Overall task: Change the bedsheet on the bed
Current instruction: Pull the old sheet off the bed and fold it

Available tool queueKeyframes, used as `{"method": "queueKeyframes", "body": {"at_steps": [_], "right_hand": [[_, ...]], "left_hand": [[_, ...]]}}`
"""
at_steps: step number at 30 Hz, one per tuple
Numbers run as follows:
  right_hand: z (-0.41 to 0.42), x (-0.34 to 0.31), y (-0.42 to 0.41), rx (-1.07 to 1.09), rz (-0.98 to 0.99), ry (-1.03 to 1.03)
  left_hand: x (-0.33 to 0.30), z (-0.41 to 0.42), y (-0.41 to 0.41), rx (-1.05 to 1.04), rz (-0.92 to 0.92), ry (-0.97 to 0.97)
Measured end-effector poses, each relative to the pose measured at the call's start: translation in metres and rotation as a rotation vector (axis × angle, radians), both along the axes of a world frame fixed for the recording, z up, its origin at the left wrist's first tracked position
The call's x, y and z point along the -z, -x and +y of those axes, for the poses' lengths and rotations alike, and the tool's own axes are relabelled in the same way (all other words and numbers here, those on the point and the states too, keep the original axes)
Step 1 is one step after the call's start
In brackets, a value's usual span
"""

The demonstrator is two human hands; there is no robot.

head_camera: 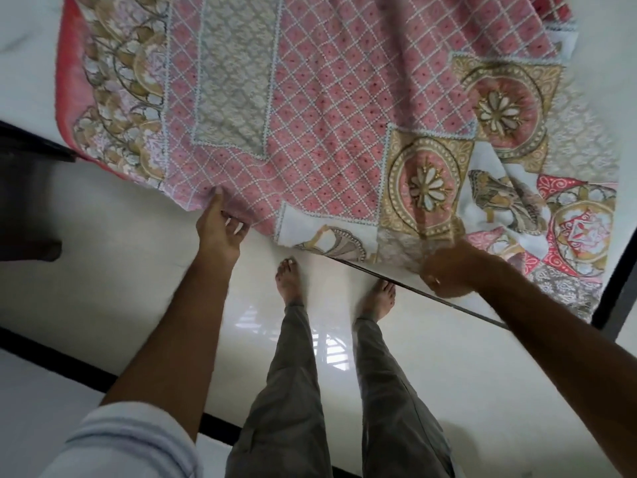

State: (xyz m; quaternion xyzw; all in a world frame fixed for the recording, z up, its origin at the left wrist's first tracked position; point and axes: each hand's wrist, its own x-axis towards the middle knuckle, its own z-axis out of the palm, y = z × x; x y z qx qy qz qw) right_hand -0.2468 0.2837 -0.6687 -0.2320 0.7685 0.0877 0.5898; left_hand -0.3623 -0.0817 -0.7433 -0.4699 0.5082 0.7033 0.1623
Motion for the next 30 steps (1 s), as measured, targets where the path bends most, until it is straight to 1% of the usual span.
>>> {"method": "queueKeyframes", "body": {"at_steps": [1,2,3,4,5,6,7,8,9,11,13,15,17,20,22,26,28,30], "right_hand": [[0.0,0.0,0.003,0.047,-0.063,0.03],[-0.002,0.005,0.005,0.132,-0.066,0.125],[-0.004,0.012,0.007,0.261,0.009,0.282],[-0.009,0.02,0.011,0.421,0.144,0.453],[-0.017,0.029,0.016,0.536,0.287,0.579],[-0.029,0.034,0.023,0.592,0.433,0.66],[-0.047,0.039,0.032,0.577,0.558,0.682],[-0.067,0.043,0.041,0.528,0.645,0.67],[-0.09,0.047,0.049,0.466,0.671,0.631],[-0.128,0.052,0.066,0.373,0.558,0.518],[-0.162,0.051,0.087,0.38,0.422,0.45],[-0.194,0.045,0.112,0.475,0.417,0.53],[-0.223,0.042,0.136,0.535,0.525,0.679],[-0.269,0.045,0.169,0.443,0.652,0.755],[-0.3,0.049,0.185,0.377,0.691,0.726],[-0.352,0.055,0.21,0.216,0.676,0.535],[-0.366,0.063,0.227,0.227,0.638,0.52],[-0.374,0.068,0.246,0.311,0.558,0.587]], "left_hand": [[0.003,-0.003,0.003,-0.029,0.009,-0.018],[0.005,-0.009,0.006,-0.067,0.017,-0.035],[0.008,-0.014,0.006,-0.093,0.027,-0.064],[0.009,-0.018,0.006,-0.111,0.034,-0.065],[0.01,-0.022,0.004,-0.143,0.036,-0.054],[0.012,-0.024,0.0,-0.178,0.029,-0.001],[0.014,-0.029,-0.004,-0.2,0.016,0.08],[0.014,-0.033,-0.01,-0.195,-0.007,0.172],[0.015,-0.04,-0.015,-0.177,-0.031,0.252],[0.015,-0.056,-0.027,-0.186,-0.099,0.316],[0.015,-0.08,-0.031,-0.255,-0.132,0.252],[0.013,-0.104,-0.023,-0.222,-0.103,0.17],[0.013,-0.122,-0.003,-0.148,-0.058,0.15],[0.015,-0.148,0.039,-0.125,-0.019,0.074],[0.019,-0.161,0.063,-0.119,0.002,0.003],[0.029,-0.184,0.1,-0.095,0.001,-0.069],[0.036,-0.197,0.114,-0.092,-0.043,-0.093],[0.044,-0.204,0.119,-0.066,-0.072,-0.165]]}}
